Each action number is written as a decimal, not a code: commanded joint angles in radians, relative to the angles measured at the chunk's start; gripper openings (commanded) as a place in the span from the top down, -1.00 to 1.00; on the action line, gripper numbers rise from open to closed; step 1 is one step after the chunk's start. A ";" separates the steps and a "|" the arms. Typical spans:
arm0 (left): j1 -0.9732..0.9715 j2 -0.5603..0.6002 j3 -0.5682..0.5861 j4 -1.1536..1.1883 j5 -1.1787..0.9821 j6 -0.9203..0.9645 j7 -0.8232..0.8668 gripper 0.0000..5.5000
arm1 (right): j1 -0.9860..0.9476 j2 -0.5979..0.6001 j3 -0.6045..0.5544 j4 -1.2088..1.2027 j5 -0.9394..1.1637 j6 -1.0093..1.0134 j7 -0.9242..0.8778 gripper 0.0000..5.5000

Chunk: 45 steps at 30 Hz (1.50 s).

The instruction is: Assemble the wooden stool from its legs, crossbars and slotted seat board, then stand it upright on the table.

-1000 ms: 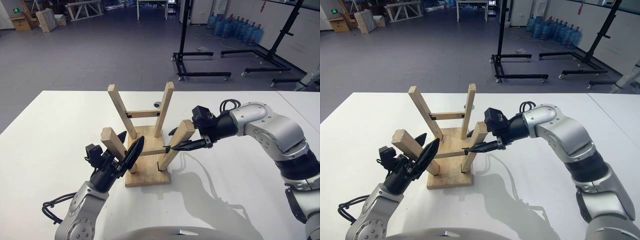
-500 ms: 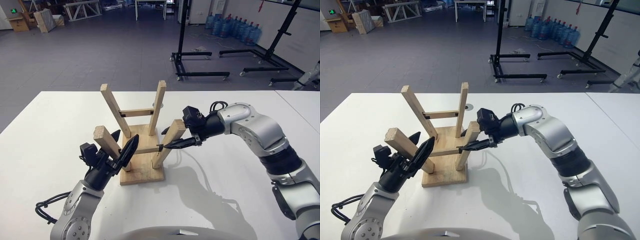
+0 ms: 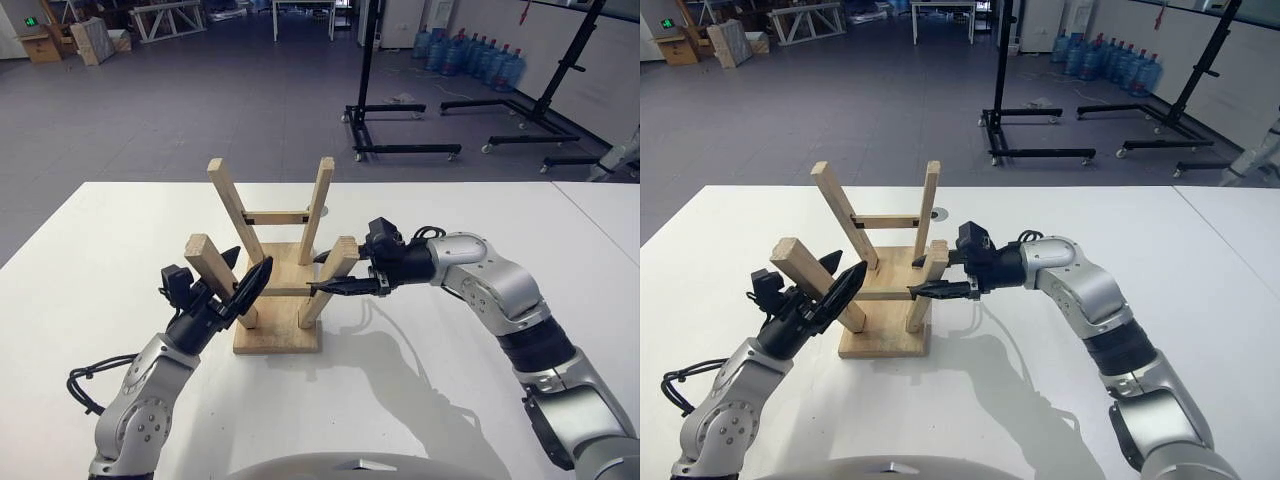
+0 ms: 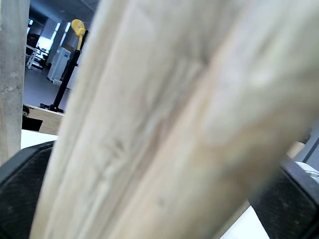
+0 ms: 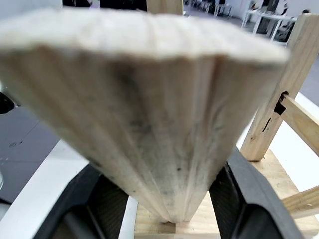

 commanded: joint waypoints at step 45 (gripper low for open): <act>-0.199 0.000 -0.015 0.109 0.030 0.173 -0.206 -0.96 | 0.207 0.065 -0.244 -0.128 0.257 0.110 -0.172 -0.01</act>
